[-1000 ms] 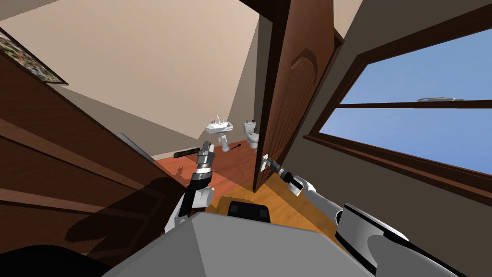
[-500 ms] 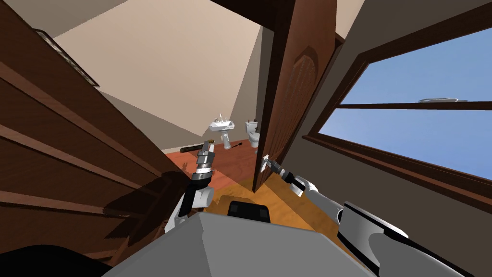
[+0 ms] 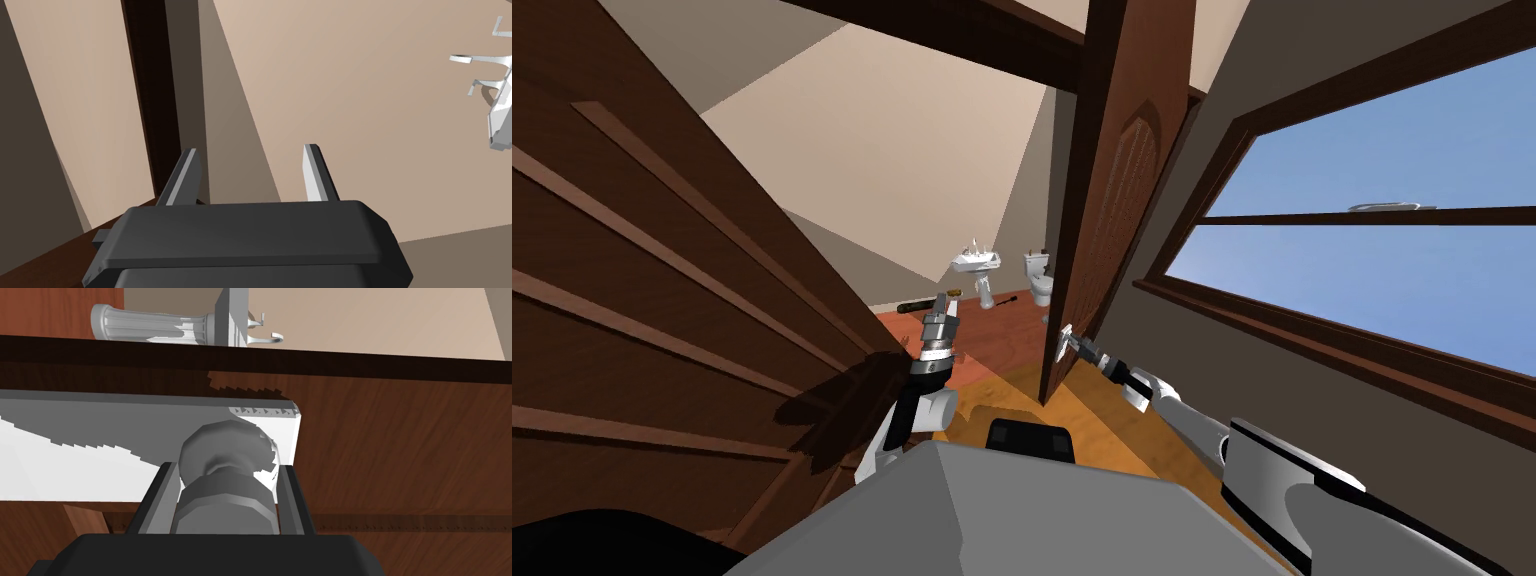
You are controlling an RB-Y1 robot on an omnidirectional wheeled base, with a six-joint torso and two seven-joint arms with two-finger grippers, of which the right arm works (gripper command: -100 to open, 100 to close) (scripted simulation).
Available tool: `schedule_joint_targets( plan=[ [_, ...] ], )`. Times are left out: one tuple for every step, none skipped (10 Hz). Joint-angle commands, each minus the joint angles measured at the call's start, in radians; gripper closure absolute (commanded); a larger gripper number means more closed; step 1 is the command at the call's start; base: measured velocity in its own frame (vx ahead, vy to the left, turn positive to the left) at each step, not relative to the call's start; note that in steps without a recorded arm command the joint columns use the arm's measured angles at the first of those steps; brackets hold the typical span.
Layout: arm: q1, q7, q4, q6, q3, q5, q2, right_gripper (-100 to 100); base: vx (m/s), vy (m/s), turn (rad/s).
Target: Pull the door open
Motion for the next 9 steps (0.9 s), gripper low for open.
schedule_joint_targets(
  plan=[
    [-0.009,-0.002,0.011,-0.012,0.014,-0.005,0.002,100,-0.102,-0.140,0.116],
    [-0.014,-0.003,0.016,-0.019,0.022,-0.007,0.002,100,-0.138,-0.237,0.147],
    [-0.019,-0.005,0.023,-0.026,0.030,-0.010,0.003,100,-0.123,-0.238,0.141],
    [-0.028,-0.007,0.033,-0.038,0.044,-0.015,0.005,100,-0.101,-0.218,0.144],
    [-0.034,-0.008,0.040,-0.046,0.053,-0.018,0.006,100,-0.096,-0.218,0.138],
    [-0.040,-0.010,0.048,-0.054,0.063,-0.021,0.007,100,-0.118,-0.216,0.107],
    [-0.046,-0.011,0.055,-0.062,0.072,-0.024,0.008,100,-0.142,-0.208,0.100],
    [-0.054,-0.013,0.064,-0.073,0.084,-0.028,0.009,100,-0.131,-0.232,0.131],
    [-0.059,-0.015,0.070,-0.079,0.092,-0.031,0.010,100,-0.116,-0.238,0.136]
  ],
)
